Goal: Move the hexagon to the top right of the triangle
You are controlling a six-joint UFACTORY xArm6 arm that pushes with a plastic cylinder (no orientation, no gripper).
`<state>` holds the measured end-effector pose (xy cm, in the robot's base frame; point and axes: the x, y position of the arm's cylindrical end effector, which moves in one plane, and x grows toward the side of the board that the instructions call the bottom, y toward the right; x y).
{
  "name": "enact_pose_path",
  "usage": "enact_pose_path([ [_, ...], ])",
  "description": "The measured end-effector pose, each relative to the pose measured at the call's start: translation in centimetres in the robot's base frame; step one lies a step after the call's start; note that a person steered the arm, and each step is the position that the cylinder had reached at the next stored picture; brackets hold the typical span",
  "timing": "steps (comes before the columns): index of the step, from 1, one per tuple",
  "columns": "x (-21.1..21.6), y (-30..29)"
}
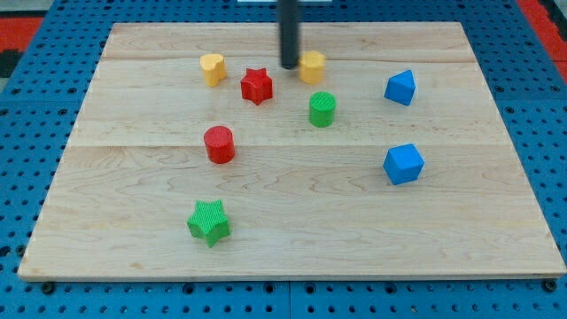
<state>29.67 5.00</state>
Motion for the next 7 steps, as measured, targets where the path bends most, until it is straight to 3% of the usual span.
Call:
enact_pose_path([
  [1,0.0,4.1],
  [2,3.7,1.3],
  [3,5.5,2.8],
  [4,0.6,7.8],
  [6,-4.8,11.0],
  [7,-4.2,10.9],
])
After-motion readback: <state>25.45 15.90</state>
